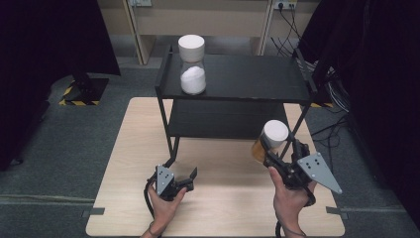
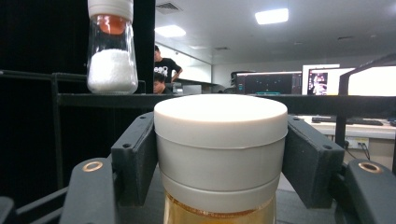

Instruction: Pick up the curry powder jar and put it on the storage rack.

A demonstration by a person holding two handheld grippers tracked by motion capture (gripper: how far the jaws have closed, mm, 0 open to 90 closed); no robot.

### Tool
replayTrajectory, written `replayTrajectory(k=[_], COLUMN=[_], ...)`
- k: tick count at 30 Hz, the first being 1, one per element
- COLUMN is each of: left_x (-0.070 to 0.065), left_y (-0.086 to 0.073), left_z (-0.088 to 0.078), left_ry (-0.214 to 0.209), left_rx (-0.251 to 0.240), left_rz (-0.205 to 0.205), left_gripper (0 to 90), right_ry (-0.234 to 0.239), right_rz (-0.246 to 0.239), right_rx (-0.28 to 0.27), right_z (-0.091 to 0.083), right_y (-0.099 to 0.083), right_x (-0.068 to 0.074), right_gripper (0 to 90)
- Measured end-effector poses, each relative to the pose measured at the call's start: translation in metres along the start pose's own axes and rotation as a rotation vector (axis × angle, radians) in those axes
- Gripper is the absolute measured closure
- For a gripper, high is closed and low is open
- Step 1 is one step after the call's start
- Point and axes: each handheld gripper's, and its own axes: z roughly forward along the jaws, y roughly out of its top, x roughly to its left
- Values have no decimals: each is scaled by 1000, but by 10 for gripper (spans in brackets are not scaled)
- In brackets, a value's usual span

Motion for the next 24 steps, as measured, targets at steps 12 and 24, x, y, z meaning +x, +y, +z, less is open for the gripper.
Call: replayTrajectory(k=[12, 24], left_x=[0, 0], left_y=[0, 0], left_z=[0, 0], left_ry=[0, 0], left_rx=[0, 0], left_rz=[0, 0], left_gripper=[69, 69], right_ry=[-8, -29], right_rz=[-3, -12], right_rx=[-5, -21], right_z=[8, 17], right_y=[13, 29], right_x=[0, -1], right_gripper=[339, 339])
